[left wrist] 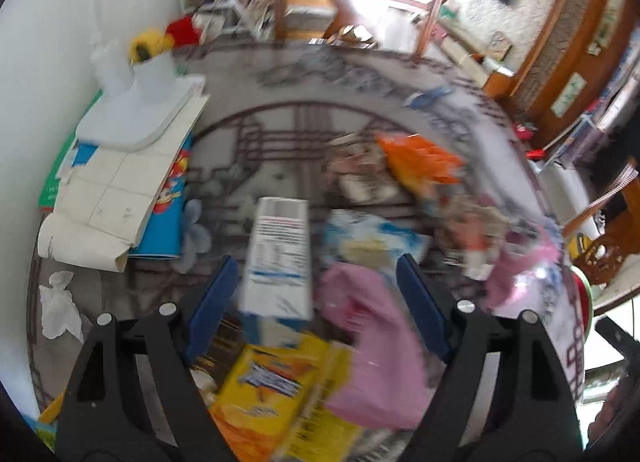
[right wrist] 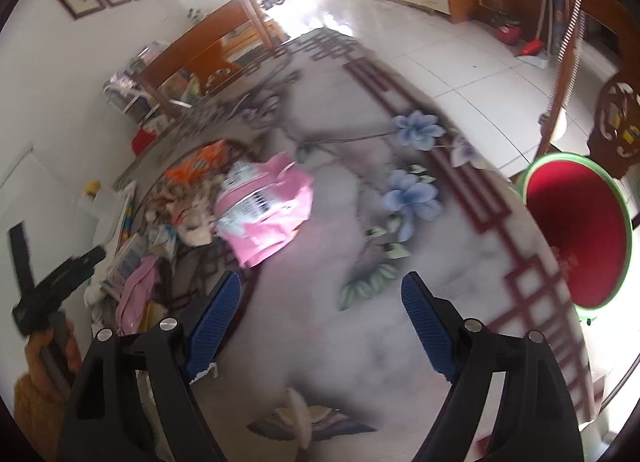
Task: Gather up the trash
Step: 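Grasp the white milk carton with the left tool while the right tool grasps the pink snack bag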
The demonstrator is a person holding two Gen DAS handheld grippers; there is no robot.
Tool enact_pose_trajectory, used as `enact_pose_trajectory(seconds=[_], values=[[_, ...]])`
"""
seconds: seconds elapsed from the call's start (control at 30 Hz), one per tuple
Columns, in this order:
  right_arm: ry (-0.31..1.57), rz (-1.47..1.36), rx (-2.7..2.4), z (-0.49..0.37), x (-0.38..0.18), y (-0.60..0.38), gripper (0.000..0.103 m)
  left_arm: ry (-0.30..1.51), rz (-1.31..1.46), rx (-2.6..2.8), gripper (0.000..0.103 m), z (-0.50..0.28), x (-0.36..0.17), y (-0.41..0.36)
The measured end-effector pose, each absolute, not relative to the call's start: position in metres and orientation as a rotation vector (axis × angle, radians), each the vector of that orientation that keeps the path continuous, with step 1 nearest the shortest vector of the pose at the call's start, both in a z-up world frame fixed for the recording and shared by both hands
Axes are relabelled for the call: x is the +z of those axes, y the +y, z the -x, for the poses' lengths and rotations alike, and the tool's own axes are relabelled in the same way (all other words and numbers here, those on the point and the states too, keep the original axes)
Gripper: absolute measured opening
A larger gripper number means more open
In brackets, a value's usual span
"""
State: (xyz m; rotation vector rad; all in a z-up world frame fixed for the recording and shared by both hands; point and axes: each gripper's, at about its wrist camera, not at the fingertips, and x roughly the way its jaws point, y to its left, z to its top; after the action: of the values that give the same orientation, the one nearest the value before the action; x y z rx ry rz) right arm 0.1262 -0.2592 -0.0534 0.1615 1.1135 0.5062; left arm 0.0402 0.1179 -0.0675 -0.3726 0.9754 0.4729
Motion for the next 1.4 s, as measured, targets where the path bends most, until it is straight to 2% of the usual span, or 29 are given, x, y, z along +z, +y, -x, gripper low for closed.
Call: enact_pose_trajectory(seconds=[0.2, 0.27, 0.3, 0.33, 0.53, 0.6, 0.87, 1.13, 1.17, 1.2, 1.23, 1.3, 1.33, 1.37, 1.4], values=[[1.114, -0.142, 0.506, -0.122, -0.052, -0.248, 0.080, 1.069, 0.413, 0.460, 0.077, -0.061, -0.103, 0.144], [1.114, -0.141, 0.500, -0.123, -0.052, -0.247, 0.080, 1.094, 0.436, 0.431, 0.065, -0.063, -0.112, 0.147], [1.114, -0.141, 0.498, -0.124, -0.052, -0.246, 0.080, 1.105, 0.442, 0.432, 0.055, -0.064, -0.116, 0.147], [1.116, -0.143, 0.495, -0.126, -0.053, -0.245, 0.080, 1.119, 0.442, 0.439, 0.038, -0.066, -0.121, 0.149], [1.167, -0.192, 0.514, -0.150, -0.063, -0.231, 0.080, 1.047, 0.461, 0.421, 0.037, -0.057, -0.115, 0.144], [1.196, -0.240, 0.517, -0.164, -0.068, -0.225, 0.087, 1.006, 0.467, 0.408, 0.037, -0.052, -0.105, 0.138], [1.379, -0.649, 0.445, -0.215, -0.105, -0.204, 0.089, 0.897, 0.498, 0.354, 0.037, -0.034, -0.073, 0.107], [1.412, -0.609, 0.420, -0.233, -0.118, -0.171, 0.089, 0.907, 0.488, 0.306, 0.037, -0.044, -0.070, 0.091], [1.420, -0.588, 0.435, -0.234, -0.121, -0.168, 0.086, 0.908, 0.489, 0.304, 0.037, -0.045, -0.071, 0.090], [1.422, -0.571, 0.441, -0.233, -0.122, -0.166, 0.075, 0.908, 0.489, 0.301, 0.037, -0.046, -0.070, 0.089], [1.417, -0.551, 0.462, -0.233, -0.122, -0.165, 0.073, 0.906, 0.487, 0.295, 0.037, -0.046, -0.069, 0.087], [1.400, -0.537, 0.495, -0.231, -0.119, -0.167, 0.058, 0.903, 0.479, 0.288, 0.037, -0.047, -0.068, 0.084], [1.383, -0.512, 0.509, -0.230, -0.113, -0.168, 0.054, 0.903, 0.475, 0.285, 0.037, -0.047, -0.067, 0.082], [1.369, -0.499, 0.520, -0.229, -0.109, -0.169, 0.047, 0.905, 0.471, 0.277, 0.037, -0.048, -0.067, 0.079], [1.354, -0.487, 0.532, -0.227, -0.105, -0.170, 0.046, 0.906, 0.469, 0.272, 0.037, -0.050, -0.066, 0.077]])
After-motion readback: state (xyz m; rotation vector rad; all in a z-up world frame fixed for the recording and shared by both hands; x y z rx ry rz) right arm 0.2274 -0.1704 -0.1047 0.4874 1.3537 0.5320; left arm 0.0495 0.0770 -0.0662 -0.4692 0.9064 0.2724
